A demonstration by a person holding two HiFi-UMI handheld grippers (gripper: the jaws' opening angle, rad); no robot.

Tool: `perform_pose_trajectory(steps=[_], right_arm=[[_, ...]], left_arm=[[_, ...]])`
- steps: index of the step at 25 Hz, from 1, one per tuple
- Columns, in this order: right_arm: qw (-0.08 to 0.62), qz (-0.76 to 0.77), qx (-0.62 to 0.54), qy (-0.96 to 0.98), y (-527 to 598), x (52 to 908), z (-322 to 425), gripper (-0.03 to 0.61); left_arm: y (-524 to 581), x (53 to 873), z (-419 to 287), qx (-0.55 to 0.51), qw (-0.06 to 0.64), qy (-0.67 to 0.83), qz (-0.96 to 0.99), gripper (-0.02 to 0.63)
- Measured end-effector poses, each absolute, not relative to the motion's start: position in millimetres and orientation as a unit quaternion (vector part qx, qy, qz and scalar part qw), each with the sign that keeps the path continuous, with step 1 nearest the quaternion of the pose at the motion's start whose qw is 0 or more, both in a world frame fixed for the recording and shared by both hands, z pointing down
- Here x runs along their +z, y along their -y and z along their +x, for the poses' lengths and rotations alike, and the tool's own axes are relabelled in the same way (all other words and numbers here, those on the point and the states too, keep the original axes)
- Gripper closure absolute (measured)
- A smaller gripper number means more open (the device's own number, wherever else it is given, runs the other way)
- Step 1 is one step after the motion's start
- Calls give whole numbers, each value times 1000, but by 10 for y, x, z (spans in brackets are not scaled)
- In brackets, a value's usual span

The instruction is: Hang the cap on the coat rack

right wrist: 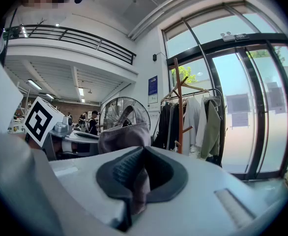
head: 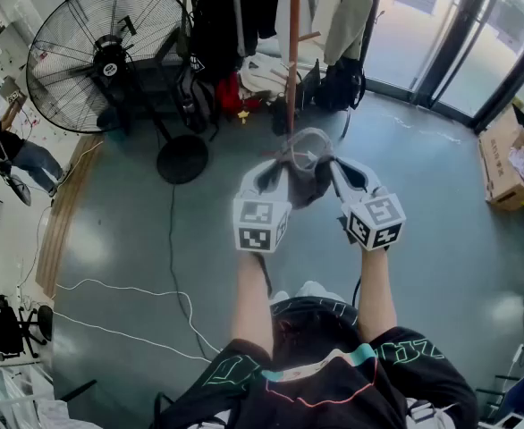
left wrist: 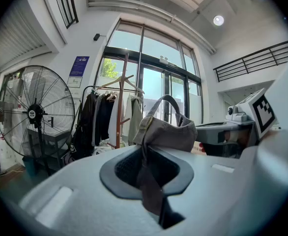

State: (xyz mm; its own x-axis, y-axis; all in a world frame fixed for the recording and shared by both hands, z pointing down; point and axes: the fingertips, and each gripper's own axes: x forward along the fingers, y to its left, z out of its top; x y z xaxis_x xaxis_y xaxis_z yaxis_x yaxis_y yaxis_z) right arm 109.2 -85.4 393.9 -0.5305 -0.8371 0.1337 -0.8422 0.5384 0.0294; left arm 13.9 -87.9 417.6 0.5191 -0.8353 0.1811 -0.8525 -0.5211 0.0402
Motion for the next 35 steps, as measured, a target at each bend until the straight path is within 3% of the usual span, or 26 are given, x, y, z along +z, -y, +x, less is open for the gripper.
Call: perform_pose_trajectory(steps=[23,35], right_arm=[[74,491,18,868,1095,3946,896,568],[89,499,31,861,1642,4126,1109,568]], left_arm=[[1188,4111,-247,60,63,491,867,569],[1760,4319,-11,77,73,477,872,569]])
